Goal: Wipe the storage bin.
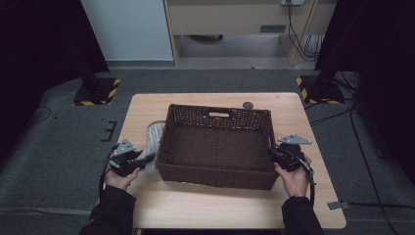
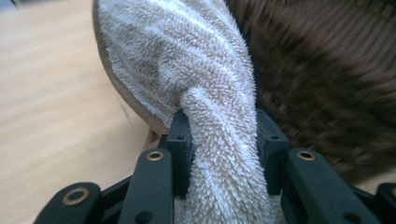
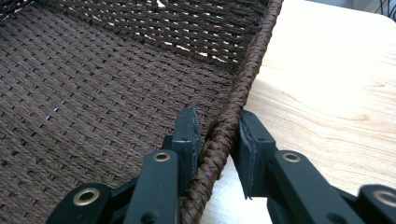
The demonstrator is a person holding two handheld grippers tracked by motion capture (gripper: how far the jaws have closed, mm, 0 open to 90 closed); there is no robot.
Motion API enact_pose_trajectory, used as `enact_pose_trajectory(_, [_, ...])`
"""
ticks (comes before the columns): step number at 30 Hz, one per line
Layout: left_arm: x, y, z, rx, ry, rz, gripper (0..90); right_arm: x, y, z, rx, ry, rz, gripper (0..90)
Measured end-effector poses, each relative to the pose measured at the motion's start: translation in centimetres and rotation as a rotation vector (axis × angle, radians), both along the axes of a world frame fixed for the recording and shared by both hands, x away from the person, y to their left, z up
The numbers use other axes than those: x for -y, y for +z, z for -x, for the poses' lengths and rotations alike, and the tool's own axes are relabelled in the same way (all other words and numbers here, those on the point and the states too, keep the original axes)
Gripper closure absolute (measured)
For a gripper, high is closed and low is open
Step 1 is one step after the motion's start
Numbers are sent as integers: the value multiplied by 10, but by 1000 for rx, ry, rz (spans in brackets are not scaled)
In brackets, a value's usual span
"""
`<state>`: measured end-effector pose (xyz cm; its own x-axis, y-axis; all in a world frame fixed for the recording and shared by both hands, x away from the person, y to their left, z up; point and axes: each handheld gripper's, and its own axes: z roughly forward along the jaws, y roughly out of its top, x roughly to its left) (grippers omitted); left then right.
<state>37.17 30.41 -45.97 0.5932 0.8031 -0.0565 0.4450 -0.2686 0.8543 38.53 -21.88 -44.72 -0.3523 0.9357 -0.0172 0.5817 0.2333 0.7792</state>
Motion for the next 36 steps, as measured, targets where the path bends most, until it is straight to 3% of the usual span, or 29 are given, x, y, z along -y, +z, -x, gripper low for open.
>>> enact_pose_trajectory(2, [-3,11,8,49,-9,51,643,1,0,-1,0,4,-7,712])
enact_pose_trajectory(5, [0,17,17,73,-42,56,643,2,-1,0,-1,6,-12,702])
enact_pose_trajectory(9, [15,2,13,18,-69,-52,642,3,-2,0,4,8,-31,691])
enact_pose_trajectory(17, [23,-25,3,-107,-79,-141,640,4,-2,0,16,0,-36,636])
enact_pose_trajectory(20, [20,-25,1,-121,-65,-126,640,5,-1,1,27,-5,-26,583])
enact_pose_trajectory(23, [14,-18,3,-101,-49,-99,641,6,-1,3,26,0,-27,557])
enact_pose_trajectory(27, [1,-1,11,-28,-29,-2,641,7,4,8,43,33,-39,542])
enact_pose_trajectory(29, [-3,9,17,14,-38,57,641,7,5,9,37,59,-38,555])
enact_pose_trajectory(31, [-2,17,23,53,-63,91,640,5,4,10,25,72,-15,572])
enact_pose_trajectory(33, [2,19,26,60,-87,79,640,4,2,9,1,72,11,616])
enact_pose_trajectory(36, [8,14,24,42,-87,33,641,4,0,9,-15,64,-7,666])
